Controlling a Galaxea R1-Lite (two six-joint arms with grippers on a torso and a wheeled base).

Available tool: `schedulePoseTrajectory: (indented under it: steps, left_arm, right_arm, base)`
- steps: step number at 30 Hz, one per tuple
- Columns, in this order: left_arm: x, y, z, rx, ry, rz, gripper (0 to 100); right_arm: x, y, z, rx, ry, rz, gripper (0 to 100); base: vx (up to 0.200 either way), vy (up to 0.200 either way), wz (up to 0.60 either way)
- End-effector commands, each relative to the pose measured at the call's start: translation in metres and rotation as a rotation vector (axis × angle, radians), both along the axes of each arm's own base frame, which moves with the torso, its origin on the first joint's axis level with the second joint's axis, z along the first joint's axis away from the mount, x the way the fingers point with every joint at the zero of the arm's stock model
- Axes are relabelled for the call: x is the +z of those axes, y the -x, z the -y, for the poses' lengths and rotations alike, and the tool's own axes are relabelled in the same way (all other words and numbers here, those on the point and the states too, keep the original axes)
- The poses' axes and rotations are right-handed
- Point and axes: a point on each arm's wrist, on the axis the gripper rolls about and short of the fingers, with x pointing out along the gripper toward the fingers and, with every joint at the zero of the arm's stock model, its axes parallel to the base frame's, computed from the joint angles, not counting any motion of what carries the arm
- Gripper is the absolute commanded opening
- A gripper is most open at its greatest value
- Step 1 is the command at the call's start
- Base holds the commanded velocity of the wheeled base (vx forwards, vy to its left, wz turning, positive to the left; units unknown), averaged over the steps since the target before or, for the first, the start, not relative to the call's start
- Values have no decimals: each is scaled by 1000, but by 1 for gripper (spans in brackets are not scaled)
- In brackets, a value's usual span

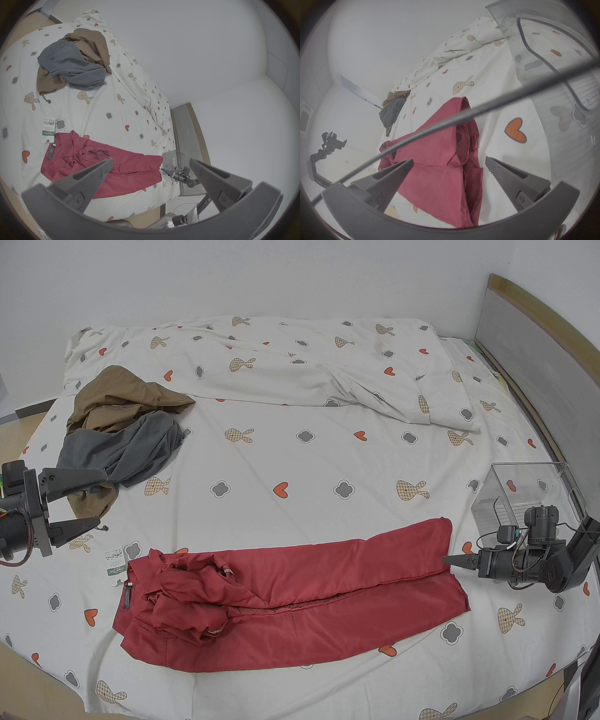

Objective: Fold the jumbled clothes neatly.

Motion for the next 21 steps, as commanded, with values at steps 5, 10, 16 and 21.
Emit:
schedulePoseTrajectory:
  steps: [5,10,16,21]
  left_arm:
    - [2,9,1,-5,-6,27,100]
    - [3,11,1,-5,-7,35,100]
    - [7,16,2,-5,-11,56,100]
    - [7,16,2,-5,-11,57,100]
  right_arm:
    - [-32,-3,-3,38,-48,-68,100]
    - [-30,-9,-3,35,-69,-66,100]
    - [-38,-14,-4,38,-70,-80,100]
    - [-36,-18,-8,50,-76,-73,100]
  base:
    - [0,0,0]
    - [0,0,0]
    - [0,0,0]
    - [0,0,0]
